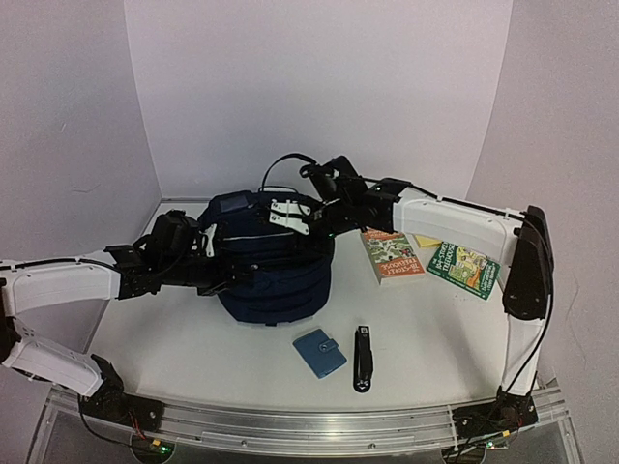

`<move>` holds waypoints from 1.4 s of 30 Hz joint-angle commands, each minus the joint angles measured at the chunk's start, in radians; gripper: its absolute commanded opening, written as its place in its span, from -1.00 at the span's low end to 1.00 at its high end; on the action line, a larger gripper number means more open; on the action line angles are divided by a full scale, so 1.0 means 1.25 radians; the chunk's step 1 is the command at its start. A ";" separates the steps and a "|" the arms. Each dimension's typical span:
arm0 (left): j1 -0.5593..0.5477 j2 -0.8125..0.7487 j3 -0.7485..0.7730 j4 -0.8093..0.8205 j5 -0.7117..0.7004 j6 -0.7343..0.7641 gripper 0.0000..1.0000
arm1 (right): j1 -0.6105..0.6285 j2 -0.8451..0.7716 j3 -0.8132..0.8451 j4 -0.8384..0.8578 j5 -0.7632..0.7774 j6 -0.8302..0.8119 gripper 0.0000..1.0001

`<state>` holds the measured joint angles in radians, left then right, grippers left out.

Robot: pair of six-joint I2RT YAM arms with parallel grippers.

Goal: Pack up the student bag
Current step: Unzip the student bag at the center of the board.

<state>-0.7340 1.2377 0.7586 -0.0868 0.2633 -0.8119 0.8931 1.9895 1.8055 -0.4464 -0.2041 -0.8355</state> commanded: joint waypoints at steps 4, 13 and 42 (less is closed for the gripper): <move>-0.007 -0.038 0.009 0.120 0.044 -0.008 -0.99 | 0.023 0.049 0.013 -0.010 -0.026 0.007 0.00; -0.007 -0.010 0.007 0.144 0.064 -0.012 -0.99 | 0.031 0.084 -0.003 0.004 0.018 -0.008 -0.57; 0.136 -0.006 0.021 -0.085 -0.419 0.126 -1.00 | 0.013 -0.052 -0.181 0.006 0.072 -0.061 -1.00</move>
<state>-0.6603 1.1986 0.7269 -0.2312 -0.0928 -0.7438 0.9360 1.9884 1.6026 -0.3406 -0.1661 -0.9022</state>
